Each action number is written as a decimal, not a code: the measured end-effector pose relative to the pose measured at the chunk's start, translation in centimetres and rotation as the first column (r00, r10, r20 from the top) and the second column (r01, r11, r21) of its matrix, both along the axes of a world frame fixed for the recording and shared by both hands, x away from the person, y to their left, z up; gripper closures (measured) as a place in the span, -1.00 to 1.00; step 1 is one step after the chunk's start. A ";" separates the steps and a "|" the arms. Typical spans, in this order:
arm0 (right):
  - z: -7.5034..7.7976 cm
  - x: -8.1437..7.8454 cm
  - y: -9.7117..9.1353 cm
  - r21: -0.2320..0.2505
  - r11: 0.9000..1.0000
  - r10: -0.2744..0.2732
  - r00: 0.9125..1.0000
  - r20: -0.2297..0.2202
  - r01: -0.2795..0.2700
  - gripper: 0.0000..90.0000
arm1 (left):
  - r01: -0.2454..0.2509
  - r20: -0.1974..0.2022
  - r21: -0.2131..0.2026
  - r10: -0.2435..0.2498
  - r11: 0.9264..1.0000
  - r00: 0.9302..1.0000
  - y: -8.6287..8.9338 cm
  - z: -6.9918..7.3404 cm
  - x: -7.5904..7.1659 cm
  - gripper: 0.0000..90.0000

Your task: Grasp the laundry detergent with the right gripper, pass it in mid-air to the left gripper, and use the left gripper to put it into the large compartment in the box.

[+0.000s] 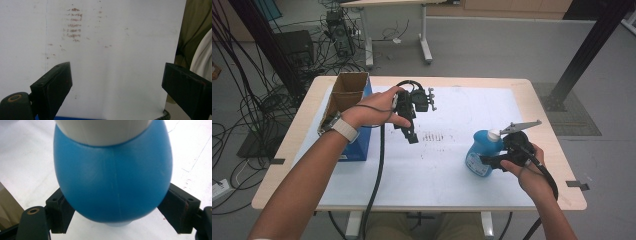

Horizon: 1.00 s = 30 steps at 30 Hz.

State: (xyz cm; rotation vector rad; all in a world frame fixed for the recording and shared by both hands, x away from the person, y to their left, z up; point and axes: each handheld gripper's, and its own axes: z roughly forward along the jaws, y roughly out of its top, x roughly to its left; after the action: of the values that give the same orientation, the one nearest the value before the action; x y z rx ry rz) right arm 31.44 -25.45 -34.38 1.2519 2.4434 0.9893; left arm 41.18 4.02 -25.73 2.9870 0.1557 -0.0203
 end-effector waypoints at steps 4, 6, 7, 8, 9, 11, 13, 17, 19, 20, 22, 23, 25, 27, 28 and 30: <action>-0.1 0.0 0.1 0.005 1.000 0.005 1.000 0.001 -0.005 -0.53 | -0.001 -0.001 -0.001 0.001 1.000 1.000 0.0 0.0 0.0 -0.78; -0.2 0.0 0.2 0.005 1.000 0.004 1.000 0.002 -0.004 -0.53 | 0.000 0.000 0.000 0.000 1.000 1.000 0.0 0.0 0.0 -0.78; -0.2 0.0 0.2 0.007 1.000 0.004 1.000 0.002 -0.004 -0.53 | 0.000 0.000 -0.001 0.000 1.000 1.000 0.0 0.0 0.0 -0.78; -0.3 0.0 0.2 0.007 1.000 0.005 1.000 0.004 -0.005 -0.54 | -0.001 0.000 -0.001 0.001 1.000 1.000 0.0 0.0 0.0 -0.78; -0.3 0.1 0.2 0.008 1.000 0.004 1.000 0.007 -0.004 -0.54 | -0.001 0.000 0.001 0.001 1.000 1.000 0.0 0.0 0.0 -0.78; -0.3 0.1 0.2 0.010 1.000 0.004 1.000 0.009 -0.004 -0.54 | -0.001 0.000 0.001 0.001 1.000 1.000 0.0 0.0 0.0 -0.78; -0.4 0.1 0.2 0.011 1.000 0.003 1.000 0.008 -0.003 -0.54 | -0.001 -0.001 0.000 0.001 1.000 1.000 0.0 0.0 0.1 -0.78; -0.5 0.1 0.2 0.013 1.000 0.002 1.000 0.009 -0.002 -0.53 | -0.001 0.000 -0.001 0.001 1.000 1.000 0.0 0.0 0.0 -0.78; -0.5 0.1 0.2 0.014 1.000 0.001 1.000 0.012 -0.001 -0.54 | -0.002 0.000 -0.002 0.002 1.000 1.000 0.0 0.0 0.0 -0.78; -0.5 0.1 0.2 0.015 1.000 0.001 1.000 0.013 -0.001 -0.54 | -0.002 0.000 -0.002 0.002 1.000 1.000 0.0 0.0 0.0 -0.78; -0.6 0.1 0.3 0.015 1.000 0.000 1.000 0.016 -0.001 -0.53 | -0.002 0.000 -0.002 0.002 1.000 1.000 0.0 -0.1 0.0 -0.78; -0.6 0.1 0.3 0.015 1.000 0.000 1.000 0.017 -0.001 -0.53 | -0.001 0.001 -0.002 0.001 1.000 1.000 0.1 -0.1 0.0 -0.78; -0.7 0.1 0.3 0.017 1.000 0.000 1.000 0.018 0.000 -0.53 | -0.003 0.001 -0.004 0.003 1.000 1.000 0.1 -0.1 0.0 -0.78; -0.8 0.1 0.3 0.018 1.000 0.000 1.000 0.018 0.000 -0.53 | -0.004 0.000 -0.002 0.004 1.000 1.000 0.1 -0.1 0.0 -0.78; -0.8 0.1 0.3 0.019 1.000 0.000 1.000 0.018 0.000 -0.53 | -0.004 0.000 -0.002 0.004 1.000 1.000 0.1 -0.1 0.0 -0.78; -0.9 0.1 0.4 0.022 1.000 0.001 1.000 0.020 -0.002 -0.53 | -0.004 -0.001 -0.004 0.004 1.000 1.000 0.1 -0.1 0.0 -0.78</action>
State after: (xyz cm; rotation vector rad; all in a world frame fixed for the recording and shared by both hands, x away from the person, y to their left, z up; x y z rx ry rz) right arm 31.56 -25.06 -35.30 1.2409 2.4250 1.0272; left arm 41.22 4.15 -25.83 2.9825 0.1616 -0.0218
